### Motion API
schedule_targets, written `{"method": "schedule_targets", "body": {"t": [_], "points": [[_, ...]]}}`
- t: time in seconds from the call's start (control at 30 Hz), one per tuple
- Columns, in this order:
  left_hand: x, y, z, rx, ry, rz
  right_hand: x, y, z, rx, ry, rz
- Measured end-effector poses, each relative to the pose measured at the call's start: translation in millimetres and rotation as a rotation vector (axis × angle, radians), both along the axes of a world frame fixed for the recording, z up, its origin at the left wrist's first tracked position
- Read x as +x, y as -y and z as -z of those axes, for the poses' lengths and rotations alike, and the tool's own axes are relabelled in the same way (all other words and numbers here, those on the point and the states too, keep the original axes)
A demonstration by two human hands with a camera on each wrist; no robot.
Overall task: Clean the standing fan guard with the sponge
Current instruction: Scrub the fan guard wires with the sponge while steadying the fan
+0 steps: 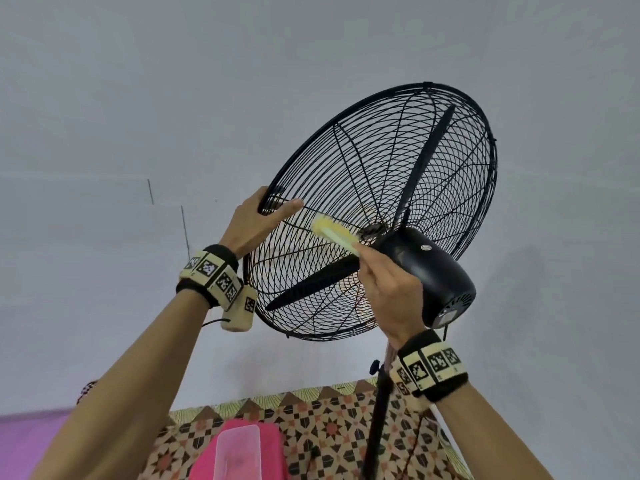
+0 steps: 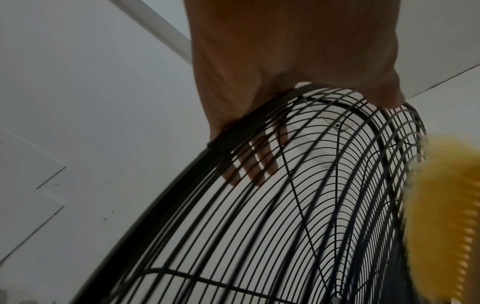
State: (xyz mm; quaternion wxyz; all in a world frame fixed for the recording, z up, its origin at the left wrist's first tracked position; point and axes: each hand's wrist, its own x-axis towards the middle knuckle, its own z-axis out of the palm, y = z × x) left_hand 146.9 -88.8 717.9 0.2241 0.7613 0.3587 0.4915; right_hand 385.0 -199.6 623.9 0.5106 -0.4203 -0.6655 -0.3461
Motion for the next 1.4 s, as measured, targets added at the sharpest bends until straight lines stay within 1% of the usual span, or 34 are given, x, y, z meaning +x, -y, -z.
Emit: {"method": "schedule_targets", "body": {"t": [0.07, 0.13, 0.27, 0.33, 0.4, 0.53, 0.6, 0.67, 0.77, 0.9, 1.0, 1.07, 1.17, 1.3, 1.33, 1.4], "points": [[1, -1, 1, -0.002, 0.014, -0.001, 11, 1, 6, -0.010, -0.055, 0.074], [0, -1, 3, -0.003, 0.032, -0.011, 10, 4, 13, -0.013, -0.081, 0.101], [2, -1, 6, 0.009, 0.063, -0.027, -24, 9, 11, 0.001, -0.028, 0.017], [2, 1, 8, 0.017, 0.068, -0.037, -36, 8, 8, -0.016, -0.020, 0.004], [1, 5, 10, 0.021, 0.074, -0.042, -28, 5, 12, -0.041, -0.052, 0.043], [0, 8, 13, 0.026, 0.078, -0.037, 7, 9, 25, -0.069, -0.176, 0.146], [1, 8, 14, 0.021, 0.084, -0.030, 5, 13, 26, -0.018, -0.186, 0.125], [4, 9, 14, 0.021, 0.086, -0.030, -8, 15, 22, 0.015, -0.149, 0.054], [3, 8, 13, 0.015, 0.085, -0.034, -18, 9, 20, -0.009, -0.121, 0.009], [1, 8, 14, 0.004, 0.099, -0.031, 8, -1, 31, -0.074, -0.221, 0.072], [3, 10, 14, 0.000, 0.100, -0.038, 13, 3, 32, -0.046, -0.276, 0.069], [4, 11, 13, -0.002, 0.101, -0.033, 3, 8, 30, -0.013, -0.239, 0.017], [3, 10, 14, -0.007, 0.108, -0.025, -1, 7, 32, -0.045, -0.170, -0.038], [1, 11, 16, -0.006, 0.111, -0.028, 15, 2, 34, -0.103, -0.287, 0.070], [1, 11, 16, -0.006, 0.112, -0.030, 16, 3, 34, -0.092, -0.310, 0.078], [1, 11, 17, -0.001, 0.115, -0.032, 10, 9, 33, -0.051, -0.325, 0.025]]}}
